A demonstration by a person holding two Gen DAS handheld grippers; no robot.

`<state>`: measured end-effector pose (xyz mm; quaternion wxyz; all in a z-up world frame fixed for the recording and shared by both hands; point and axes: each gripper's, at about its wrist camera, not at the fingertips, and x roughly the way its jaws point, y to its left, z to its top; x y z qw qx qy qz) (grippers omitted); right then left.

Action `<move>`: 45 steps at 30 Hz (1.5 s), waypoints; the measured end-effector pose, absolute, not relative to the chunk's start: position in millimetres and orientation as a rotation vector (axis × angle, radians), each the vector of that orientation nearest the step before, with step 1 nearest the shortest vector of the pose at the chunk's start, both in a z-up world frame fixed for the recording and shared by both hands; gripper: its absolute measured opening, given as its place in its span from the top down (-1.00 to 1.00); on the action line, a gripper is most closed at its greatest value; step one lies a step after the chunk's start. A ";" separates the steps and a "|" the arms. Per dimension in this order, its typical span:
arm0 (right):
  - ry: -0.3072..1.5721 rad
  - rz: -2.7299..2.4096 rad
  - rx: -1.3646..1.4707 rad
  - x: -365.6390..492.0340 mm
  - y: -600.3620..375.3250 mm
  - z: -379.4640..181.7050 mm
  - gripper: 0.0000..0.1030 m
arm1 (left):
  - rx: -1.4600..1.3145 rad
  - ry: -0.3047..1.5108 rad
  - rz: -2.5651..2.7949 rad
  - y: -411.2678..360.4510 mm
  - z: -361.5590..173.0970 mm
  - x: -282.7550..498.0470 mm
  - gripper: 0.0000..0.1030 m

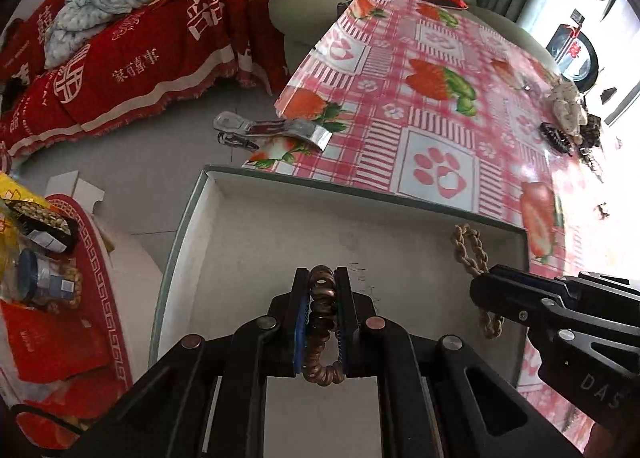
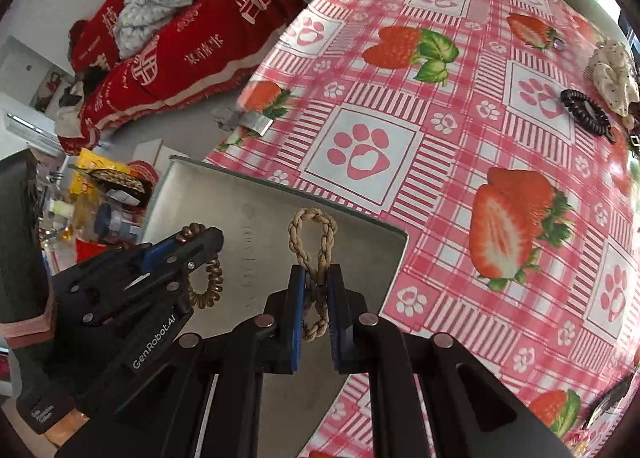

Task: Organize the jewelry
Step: 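Carry the coiled hair tie and braided bracelet over the white tray with both grippers, then open the right gripper to drop the braided bracelet while the left releases the coiled tie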

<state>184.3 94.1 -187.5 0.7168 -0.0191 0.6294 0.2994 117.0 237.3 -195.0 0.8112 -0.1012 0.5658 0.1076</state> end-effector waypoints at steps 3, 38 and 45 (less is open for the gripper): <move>1.408 0.648 -0.049 186.4 96.1 -196.2 0.78 | -0.210 1.219 0.236 237.0 -201.0 118.8 0.63; 1.311 0.535 0.126 162.1 9.8 -134.8 0.04 | -0.050 1.176 0.325 217.2 -181.1 115.6 -1.00; 1.328 0.482 0.168 152.0 -27.2 -134.9 -0.15 | 0.003 1.171 0.318 203.9 -171.1 111.7 -1.00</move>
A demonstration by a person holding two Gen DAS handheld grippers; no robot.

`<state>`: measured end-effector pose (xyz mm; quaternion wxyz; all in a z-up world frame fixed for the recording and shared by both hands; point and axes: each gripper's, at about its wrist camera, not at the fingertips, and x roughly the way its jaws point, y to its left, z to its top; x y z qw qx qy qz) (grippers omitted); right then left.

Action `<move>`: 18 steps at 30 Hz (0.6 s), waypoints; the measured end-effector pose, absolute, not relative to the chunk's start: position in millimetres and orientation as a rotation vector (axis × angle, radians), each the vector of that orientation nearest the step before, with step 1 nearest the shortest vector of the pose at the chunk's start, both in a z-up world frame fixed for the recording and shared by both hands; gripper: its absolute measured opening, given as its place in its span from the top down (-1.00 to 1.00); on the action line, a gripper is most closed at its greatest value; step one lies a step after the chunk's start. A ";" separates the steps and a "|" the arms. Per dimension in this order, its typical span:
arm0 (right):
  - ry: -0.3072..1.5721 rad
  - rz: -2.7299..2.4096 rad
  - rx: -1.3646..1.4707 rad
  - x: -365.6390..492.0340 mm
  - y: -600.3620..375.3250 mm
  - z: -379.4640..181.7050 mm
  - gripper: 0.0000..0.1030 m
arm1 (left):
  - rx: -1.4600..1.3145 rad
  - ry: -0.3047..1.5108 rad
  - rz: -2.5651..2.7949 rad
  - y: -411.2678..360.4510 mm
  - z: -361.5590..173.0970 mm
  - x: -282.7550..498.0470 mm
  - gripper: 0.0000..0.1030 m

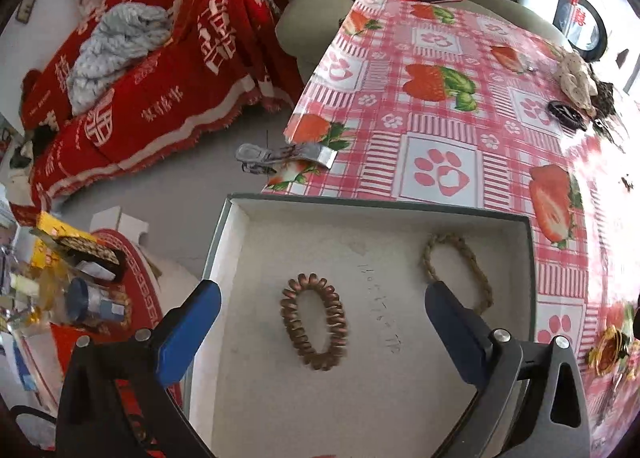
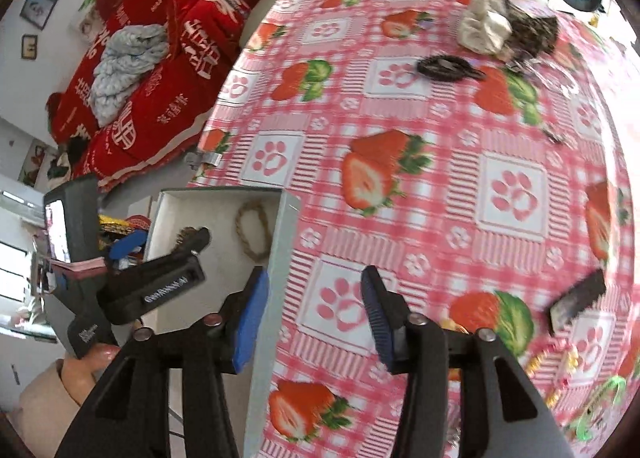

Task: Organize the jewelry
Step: 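Open the right gripper to drop the braided bracelet while the left releases the coiled tie, then move both grippers back over the table toward the green bangle and yellow hair tie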

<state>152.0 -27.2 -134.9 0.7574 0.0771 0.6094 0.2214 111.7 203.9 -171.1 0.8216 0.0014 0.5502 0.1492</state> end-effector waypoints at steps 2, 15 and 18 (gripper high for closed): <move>1.335 0.465 0.185 148.1 -38.5 -135.8 -0.29 | 0.002 1.172 0.292 198.3 -166.6 108.1 -1.00; 1.354 0.305 0.291 119.7 -132.3 -138.8 -0.83 | 0.037 1.224 0.119 122.8 -142.1 82.7 -1.00; 1.352 0.263 0.325 111.3 -159.1 -138.8 -1.00 | 0.088 1.210 0.085 95.8 -136.7 77.0 -1.00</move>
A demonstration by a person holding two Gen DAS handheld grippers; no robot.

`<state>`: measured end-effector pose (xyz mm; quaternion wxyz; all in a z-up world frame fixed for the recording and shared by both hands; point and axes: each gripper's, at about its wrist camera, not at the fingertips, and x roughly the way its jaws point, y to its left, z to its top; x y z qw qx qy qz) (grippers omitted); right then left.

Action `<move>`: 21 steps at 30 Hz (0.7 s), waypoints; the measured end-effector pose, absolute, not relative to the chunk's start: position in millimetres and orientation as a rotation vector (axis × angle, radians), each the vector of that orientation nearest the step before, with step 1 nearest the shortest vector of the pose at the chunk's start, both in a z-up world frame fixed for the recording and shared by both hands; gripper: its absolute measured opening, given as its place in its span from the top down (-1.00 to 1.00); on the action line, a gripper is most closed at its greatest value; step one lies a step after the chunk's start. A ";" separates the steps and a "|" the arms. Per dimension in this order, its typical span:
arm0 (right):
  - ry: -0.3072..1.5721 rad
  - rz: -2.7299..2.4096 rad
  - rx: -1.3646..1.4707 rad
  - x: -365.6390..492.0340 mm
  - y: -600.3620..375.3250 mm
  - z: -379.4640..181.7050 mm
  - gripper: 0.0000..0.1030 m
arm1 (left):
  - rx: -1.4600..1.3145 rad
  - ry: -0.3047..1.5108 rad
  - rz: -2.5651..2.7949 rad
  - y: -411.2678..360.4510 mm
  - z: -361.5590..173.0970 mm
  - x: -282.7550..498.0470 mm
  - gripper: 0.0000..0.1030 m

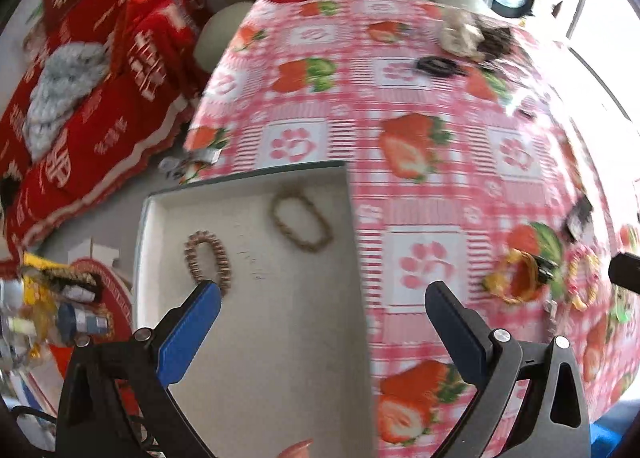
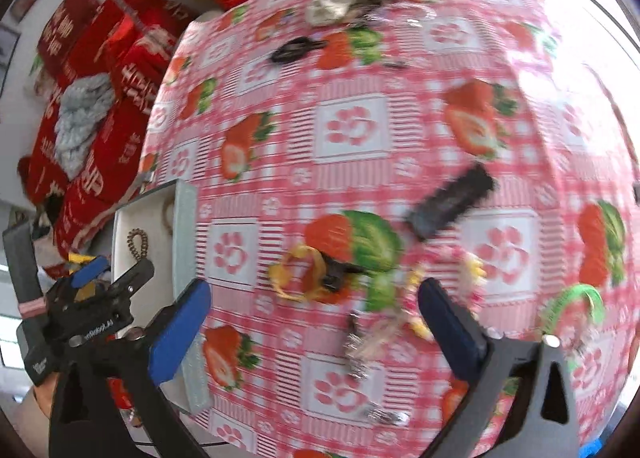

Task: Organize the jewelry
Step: 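Move both grippers back over the table toward the green bangle and yellow hair tie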

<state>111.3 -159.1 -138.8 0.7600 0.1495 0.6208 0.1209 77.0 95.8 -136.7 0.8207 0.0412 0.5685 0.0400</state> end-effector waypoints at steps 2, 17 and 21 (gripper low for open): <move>1.356 0.234 0.338 105.5 -176.4 -139.3 -1.00 | 0.092 1.207 0.048 77.9 -133.7 75.9 -1.00; 1.423 -0.026 0.364 56.9 -292.4 -162.1 -1.00 | 0.117 1.316 -0.069 -4.0 -175.7 84.6 -1.00; 1.433 -0.094 0.360 49.5 -315.3 -168.1 -1.00 | 0.120 1.336 -0.043 -5.5 -187.5 88.1 -1.00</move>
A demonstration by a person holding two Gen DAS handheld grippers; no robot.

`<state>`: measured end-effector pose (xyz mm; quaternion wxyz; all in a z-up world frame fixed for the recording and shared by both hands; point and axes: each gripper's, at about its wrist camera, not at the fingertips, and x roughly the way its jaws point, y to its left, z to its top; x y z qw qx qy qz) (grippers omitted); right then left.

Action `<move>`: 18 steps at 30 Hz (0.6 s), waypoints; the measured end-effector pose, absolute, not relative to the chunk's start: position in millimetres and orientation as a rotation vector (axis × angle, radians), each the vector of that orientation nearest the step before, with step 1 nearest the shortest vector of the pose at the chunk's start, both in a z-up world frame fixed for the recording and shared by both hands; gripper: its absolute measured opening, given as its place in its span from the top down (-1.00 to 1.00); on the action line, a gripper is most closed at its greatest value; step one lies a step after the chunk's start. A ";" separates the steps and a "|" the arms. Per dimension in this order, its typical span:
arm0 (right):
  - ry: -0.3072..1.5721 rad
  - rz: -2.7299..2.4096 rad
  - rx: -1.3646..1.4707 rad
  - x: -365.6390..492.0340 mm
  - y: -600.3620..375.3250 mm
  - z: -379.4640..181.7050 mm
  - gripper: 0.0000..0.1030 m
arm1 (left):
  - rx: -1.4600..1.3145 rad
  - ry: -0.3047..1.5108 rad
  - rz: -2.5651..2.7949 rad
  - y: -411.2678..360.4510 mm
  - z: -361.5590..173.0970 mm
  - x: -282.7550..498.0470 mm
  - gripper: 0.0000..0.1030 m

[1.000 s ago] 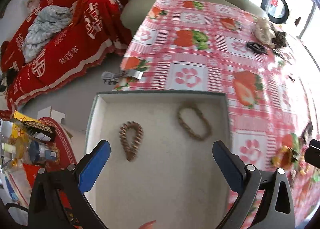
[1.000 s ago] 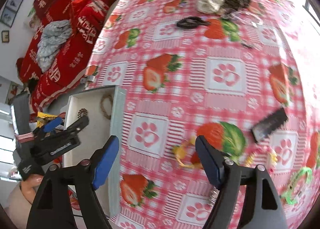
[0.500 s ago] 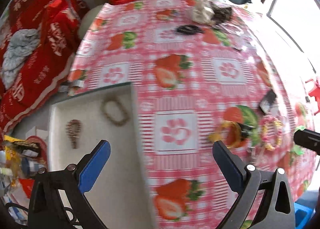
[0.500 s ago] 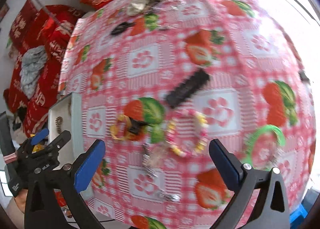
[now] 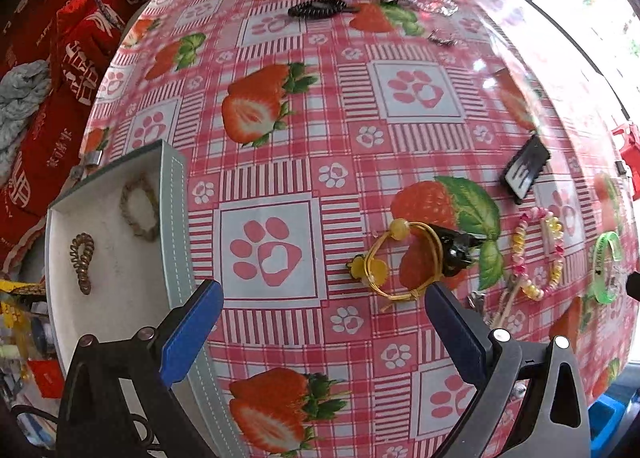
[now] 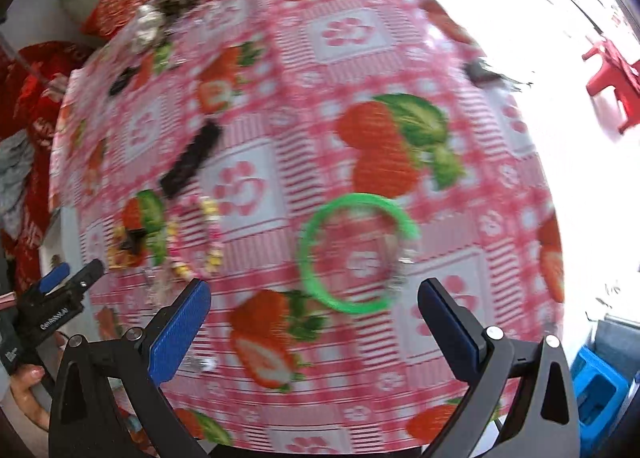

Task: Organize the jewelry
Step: 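Move both grippers back over the table toward the green bangle and yellow hair tie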

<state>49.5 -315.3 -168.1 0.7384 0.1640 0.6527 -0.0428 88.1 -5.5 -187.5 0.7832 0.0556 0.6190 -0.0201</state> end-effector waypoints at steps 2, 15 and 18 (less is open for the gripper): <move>1.439 -0.124 0.361 46.7 -326.0 -172.8 -1.00 | 0.125 1.337 -0.032 -6.1 -191.8 89.8 -1.00; 1.472 -0.231 0.312 44.5 -359.4 -200.9 -1.00 | 0.111 1.376 0.015 -4.2 -216.0 102.2 -0.87; 1.473 -0.227 0.297 51.4 -357.0 -207.1 -0.97 | 0.109 1.372 -0.001 -8.5 -217.8 103.4 -0.83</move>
